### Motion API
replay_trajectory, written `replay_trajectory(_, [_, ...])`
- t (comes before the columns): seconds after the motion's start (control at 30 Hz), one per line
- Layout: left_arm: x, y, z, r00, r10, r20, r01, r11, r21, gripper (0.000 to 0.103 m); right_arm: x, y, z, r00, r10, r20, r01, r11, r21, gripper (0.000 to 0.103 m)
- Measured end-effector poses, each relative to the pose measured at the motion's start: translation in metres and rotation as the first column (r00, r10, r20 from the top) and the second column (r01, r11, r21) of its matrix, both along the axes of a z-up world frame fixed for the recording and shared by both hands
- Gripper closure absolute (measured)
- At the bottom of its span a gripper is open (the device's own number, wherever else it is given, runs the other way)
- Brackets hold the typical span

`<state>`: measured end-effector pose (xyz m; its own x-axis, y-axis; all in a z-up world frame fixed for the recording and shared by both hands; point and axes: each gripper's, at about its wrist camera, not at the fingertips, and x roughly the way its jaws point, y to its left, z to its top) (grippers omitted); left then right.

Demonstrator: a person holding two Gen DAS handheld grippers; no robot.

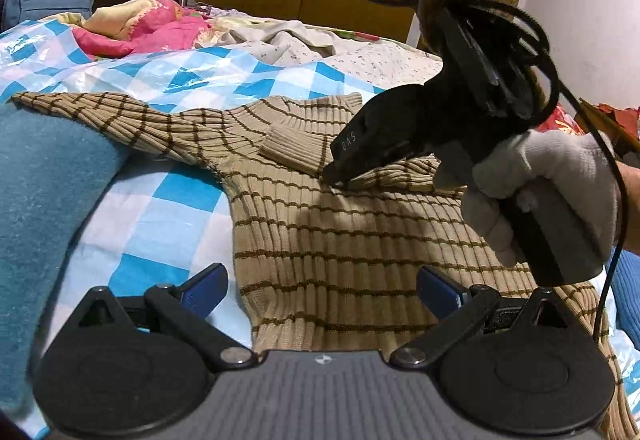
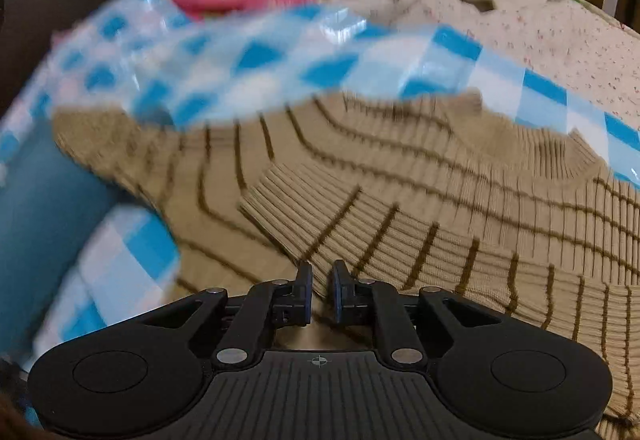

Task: Fold small clothes
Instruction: 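Grasp the other sleeve cuff with the right tool and lift it, then lay the held sleeve across the chest over the first sleeve, release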

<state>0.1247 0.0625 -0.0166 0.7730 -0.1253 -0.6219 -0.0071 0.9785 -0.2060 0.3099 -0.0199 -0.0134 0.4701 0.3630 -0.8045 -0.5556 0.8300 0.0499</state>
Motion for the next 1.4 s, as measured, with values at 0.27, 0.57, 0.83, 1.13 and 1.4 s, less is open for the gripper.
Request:
replay_trajectory(0.27, [-0.011, 0.037, 0.012, 0.987, 0.146, 0.067, -0.144, 0.989, -0.038, 0.0, -0.015, 0.076, 0.059, 0.977, 0.199, 0.073, -0.203, 0.977, 0.064, 0.089])
replay_trajectory(0.57, [-0.02, 0.073, 0.014, 0.953, 0.289, 0.094, -0.279, 0.955, -0.101, 0.0, -0.041, 0.233, 0.083, 0.854, 0.507, 0.117, -0.508, 0.861, -0.02, 0.079])
replay_trajectory(0.83, [-0.022, 0.096, 0.01, 0.939, 0.336, 0.079, -0.32, 0.933, -0.165, 0.0, -0.049, 0.32, 0.047, 0.825, 0.551, 0.122, -0.521, 0.827, -0.21, 0.076])
replay_trajectory(1.13, [-0.023, 0.09, 0.011, 0.94, 0.33, 0.091, -0.316, 0.939, -0.138, 0.0, -0.018, 0.25, 0.098, 0.95, 0.263, 0.169, -0.271, 0.962, 0.029, 0.098])
replay_trajectory(1.4, [-0.023, 0.057, 0.013, 0.968, 0.218, 0.128, -0.209, 0.975, -0.081, 0.0, -0.034, 0.005, 0.114, 0.957, -0.282, 0.073, 0.233, 0.892, 0.388, 0.098])
